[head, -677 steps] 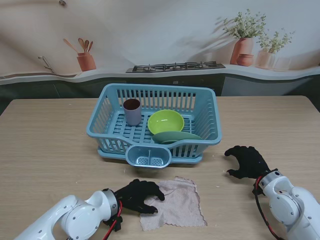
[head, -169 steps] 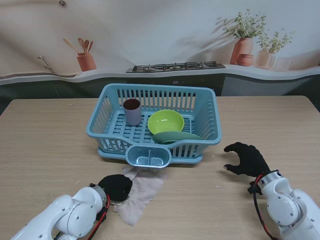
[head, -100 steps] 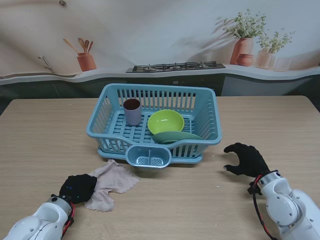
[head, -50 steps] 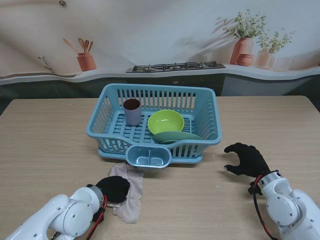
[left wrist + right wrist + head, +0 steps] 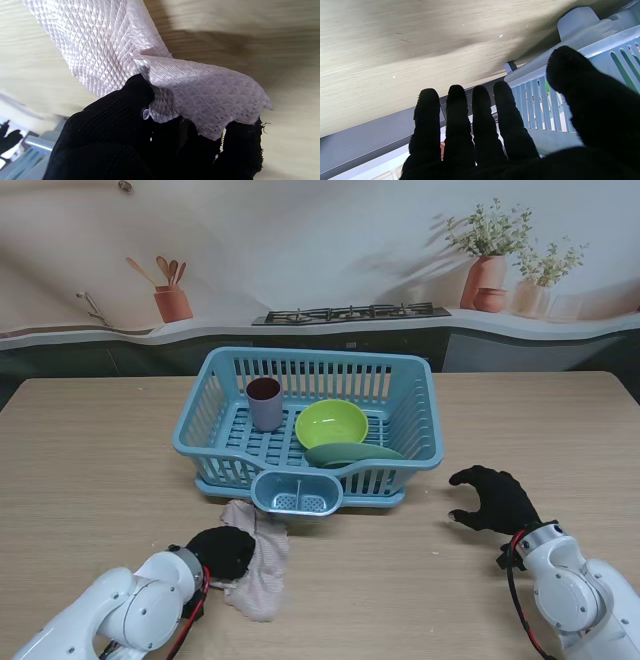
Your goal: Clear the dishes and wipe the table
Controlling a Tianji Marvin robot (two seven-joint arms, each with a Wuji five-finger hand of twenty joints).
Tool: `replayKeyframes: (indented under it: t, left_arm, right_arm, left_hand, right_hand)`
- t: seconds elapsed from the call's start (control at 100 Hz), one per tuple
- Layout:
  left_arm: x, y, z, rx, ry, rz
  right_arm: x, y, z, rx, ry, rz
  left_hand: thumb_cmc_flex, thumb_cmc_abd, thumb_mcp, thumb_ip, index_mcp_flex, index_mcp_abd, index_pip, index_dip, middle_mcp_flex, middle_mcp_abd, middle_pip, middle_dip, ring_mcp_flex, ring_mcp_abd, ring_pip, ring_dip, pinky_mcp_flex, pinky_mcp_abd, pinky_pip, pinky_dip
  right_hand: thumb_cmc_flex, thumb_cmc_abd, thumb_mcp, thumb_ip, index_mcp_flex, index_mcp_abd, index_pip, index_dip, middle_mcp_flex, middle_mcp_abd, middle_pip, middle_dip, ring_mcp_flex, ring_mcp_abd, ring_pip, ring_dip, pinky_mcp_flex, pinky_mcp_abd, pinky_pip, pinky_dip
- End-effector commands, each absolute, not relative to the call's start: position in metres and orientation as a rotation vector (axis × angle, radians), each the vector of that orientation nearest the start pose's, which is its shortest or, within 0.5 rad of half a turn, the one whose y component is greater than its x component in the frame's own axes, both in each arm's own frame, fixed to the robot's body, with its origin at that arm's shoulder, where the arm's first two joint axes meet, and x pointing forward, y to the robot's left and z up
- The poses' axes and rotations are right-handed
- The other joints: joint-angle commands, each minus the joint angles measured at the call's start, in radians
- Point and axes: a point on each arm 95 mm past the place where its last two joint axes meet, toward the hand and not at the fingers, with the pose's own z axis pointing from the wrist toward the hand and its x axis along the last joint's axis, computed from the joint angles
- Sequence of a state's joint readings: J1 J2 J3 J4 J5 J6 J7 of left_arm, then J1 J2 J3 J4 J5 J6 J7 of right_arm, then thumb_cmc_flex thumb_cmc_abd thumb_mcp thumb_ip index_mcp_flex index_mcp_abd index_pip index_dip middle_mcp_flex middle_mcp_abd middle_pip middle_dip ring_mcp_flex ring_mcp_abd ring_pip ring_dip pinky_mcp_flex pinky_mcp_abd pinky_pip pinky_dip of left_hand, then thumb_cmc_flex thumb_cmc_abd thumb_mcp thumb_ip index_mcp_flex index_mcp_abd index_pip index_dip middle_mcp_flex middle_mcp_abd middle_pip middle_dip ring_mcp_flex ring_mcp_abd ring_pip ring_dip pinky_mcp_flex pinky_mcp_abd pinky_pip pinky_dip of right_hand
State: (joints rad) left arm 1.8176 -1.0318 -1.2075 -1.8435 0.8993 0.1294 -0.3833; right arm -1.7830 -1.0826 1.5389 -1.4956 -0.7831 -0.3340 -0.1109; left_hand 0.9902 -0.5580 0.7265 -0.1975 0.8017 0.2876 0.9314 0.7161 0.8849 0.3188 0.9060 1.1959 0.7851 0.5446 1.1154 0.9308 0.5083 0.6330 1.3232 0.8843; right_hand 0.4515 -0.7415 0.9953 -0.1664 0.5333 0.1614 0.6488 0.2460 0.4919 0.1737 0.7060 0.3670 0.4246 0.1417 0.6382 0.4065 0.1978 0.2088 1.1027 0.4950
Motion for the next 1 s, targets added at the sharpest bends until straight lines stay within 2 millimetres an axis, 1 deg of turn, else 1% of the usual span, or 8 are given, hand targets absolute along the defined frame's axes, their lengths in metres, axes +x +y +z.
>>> replayKeyframes:
  t: [0.0, 0.34, 0.43, 0.51, 0.63, 0.76, 0.86, 0.99]
  left_arm:
    - [0.297, -0.002, -0.381, -1.64, 1.849, -1.168]
    - [0.281, 0.081, -0.382, -1.397, 1.606, -1.168]
    - [0.277, 0.097, -0.386, -1.36, 1.567, -1.153]
    - [0.274, 0.106, -0.388, -1.345, 1.55, -1.142]
    - [0.272, 0.111, -0.392, -1.336, 1.547, -1.129]
    - [0.274, 0.106, -0.393, -1.352, 1.561, -1.133]
    - [0.278, 0.097, -0.392, -1.387, 1.596, -1.134]
    - [0.283, 0.077, -0.387, -1.457, 1.675, -1.134]
  right_arm:
    - [0.349, -0.116, -0.367, 1.443, 1.334, 1.605]
    - [0.349, -0.115, -0.368, 1.446, 1.341, 1.597]
    - [0.349, -0.114, -0.368, 1.449, 1.34, 1.596]
    - [0.349, -0.114, -0.368, 1.449, 1.342, 1.595]
    - [0.349, -0.114, -0.368, 1.448, 1.342, 1.595]
    - [0.35, -0.114, -0.368, 1.446, 1.342, 1.596]
    - [0.349, -0.114, -0.368, 1.446, 1.342, 1.597]
    - [0.349, -0.114, -0.368, 1.445, 1.339, 1.599]
  left_hand:
    - [0.076, 0.016, 0.054, 0.032, 0.059, -0.036, 0.019, -0.015, -0.003, -0.005, -0.019, 0.002, 0.018, 0.018, 0.006, 0.01, 0.006, 0.065, 0.051, 0.008]
    - [0.077, 0.017, 0.053, 0.032, 0.061, -0.033, 0.015, -0.019, -0.003, 0.001, -0.021, 0.003, 0.016, 0.021, 0.004, 0.011, 0.003, 0.065, 0.05, 0.011]
    - [0.076, 0.018, 0.051, 0.032, 0.062, -0.033, 0.014, -0.019, -0.003, 0.0, -0.021, 0.003, 0.016, 0.021, 0.005, 0.012, 0.002, 0.065, 0.051, 0.012]
    - [0.078, 0.017, 0.051, 0.033, 0.062, -0.031, 0.013, -0.02, -0.004, 0.003, -0.023, 0.003, 0.016, 0.023, 0.005, 0.012, 0.002, 0.065, 0.051, 0.013]
    - [0.078, 0.017, 0.049, 0.034, 0.064, -0.032, 0.011, -0.02, -0.002, 0.001, -0.023, 0.003, 0.016, 0.024, 0.005, 0.012, 0.001, 0.065, 0.05, 0.013]
    - [0.079, 0.015, 0.051, 0.034, 0.067, -0.03, 0.011, -0.02, 0.001, 0.003, -0.024, 0.002, 0.017, 0.025, 0.004, 0.012, 0.005, 0.065, 0.05, 0.014]
    - [0.077, 0.011, 0.056, 0.034, 0.071, -0.03, 0.007, -0.022, 0.007, 0.003, -0.026, 0.0, 0.026, 0.027, 0.003, 0.011, 0.014, 0.065, 0.05, 0.015]
    - [0.077, 0.017, 0.054, 0.033, 0.069, -0.027, 0.004, -0.022, 0.006, 0.006, -0.028, 0.002, 0.027, 0.026, 0.006, 0.013, 0.016, 0.065, 0.054, 0.019]
  right_hand:
    - [0.012, 0.012, 0.0, 0.018, 0.004, 0.004, -0.002, 0.01, 0.003, 0.004, -0.013, -0.011, 0.008, 0.008, 0.006, -0.003, -0.006, -0.017, 0.004, -0.005]
    - [0.012, 0.013, 0.002, 0.019, 0.003, 0.005, -0.002, 0.01, 0.002, 0.004, -0.013, -0.011, 0.006, 0.008, 0.006, -0.003, -0.008, -0.016, 0.003, -0.004]
    - [0.013, 0.013, 0.001, 0.019, 0.002, 0.004, -0.003, 0.01, 0.001, 0.003, -0.013, -0.011, 0.005, 0.007, 0.006, -0.003, -0.008, -0.018, 0.004, -0.004]
    - [0.013, 0.013, 0.001, 0.019, 0.002, 0.005, -0.003, 0.01, 0.002, 0.004, -0.012, -0.011, 0.005, 0.008, 0.006, -0.003, -0.008, -0.018, 0.004, -0.004]
    - [0.013, 0.014, 0.001, 0.019, 0.003, 0.005, -0.003, 0.01, 0.001, 0.004, -0.012, -0.011, 0.005, 0.008, 0.006, -0.003, -0.007, -0.017, 0.004, -0.004]
    - [0.013, 0.014, 0.001, 0.019, 0.002, 0.005, -0.003, 0.01, 0.002, 0.004, -0.012, -0.011, 0.006, 0.008, 0.006, -0.003, -0.007, -0.018, 0.004, -0.004]
    - [0.011, 0.015, 0.001, 0.019, 0.002, 0.005, -0.003, 0.01, 0.001, 0.004, -0.012, -0.011, 0.006, 0.007, 0.006, -0.003, -0.007, -0.018, 0.004, -0.004]
    - [0.012, 0.015, 0.001, 0.019, 0.003, 0.005, -0.003, 0.01, 0.002, 0.004, -0.012, -0.011, 0.006, 0.007, 0.006, -0.003, -0.008, -0.019, 0.004, -0.004]
